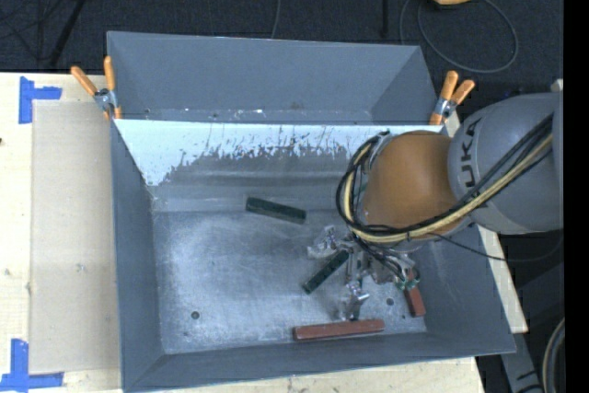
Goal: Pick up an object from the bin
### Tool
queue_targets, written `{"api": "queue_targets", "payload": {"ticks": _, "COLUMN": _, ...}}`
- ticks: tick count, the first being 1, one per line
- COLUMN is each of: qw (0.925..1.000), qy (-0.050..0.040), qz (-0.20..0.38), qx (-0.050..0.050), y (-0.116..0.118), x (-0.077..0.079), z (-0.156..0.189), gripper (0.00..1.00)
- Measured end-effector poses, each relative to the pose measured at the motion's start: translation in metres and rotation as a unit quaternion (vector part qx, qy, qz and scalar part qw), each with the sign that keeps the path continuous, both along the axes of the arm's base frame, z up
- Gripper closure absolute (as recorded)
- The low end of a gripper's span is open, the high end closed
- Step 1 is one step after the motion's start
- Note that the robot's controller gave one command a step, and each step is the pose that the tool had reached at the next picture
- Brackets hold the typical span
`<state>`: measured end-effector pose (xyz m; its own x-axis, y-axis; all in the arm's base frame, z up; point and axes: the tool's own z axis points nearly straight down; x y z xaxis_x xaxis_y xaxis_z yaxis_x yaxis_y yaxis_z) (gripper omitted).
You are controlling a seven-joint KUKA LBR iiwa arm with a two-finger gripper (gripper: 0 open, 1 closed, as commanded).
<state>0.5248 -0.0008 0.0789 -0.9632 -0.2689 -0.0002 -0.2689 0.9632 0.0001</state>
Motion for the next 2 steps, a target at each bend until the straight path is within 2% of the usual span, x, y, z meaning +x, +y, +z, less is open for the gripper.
{"api": "queue_targets", "payload": {"ticks": 1, "qw": 1.0000, "qy": -0.0061, "qz": 0.003, "qx": 0.001, "y": -0.0013, "x": 0.0003, "z": -0.0041, "gripper": 1.00}}
{"api": "queue_targets", "payload": {"ticks": 2, "qw": 1.0000, "qy": -0.0061, "qz": 0.003, "qx": 0.001, "y": -0.0013, "x": 0.0003, "z": -0.0041, "gripper": 1.00}}
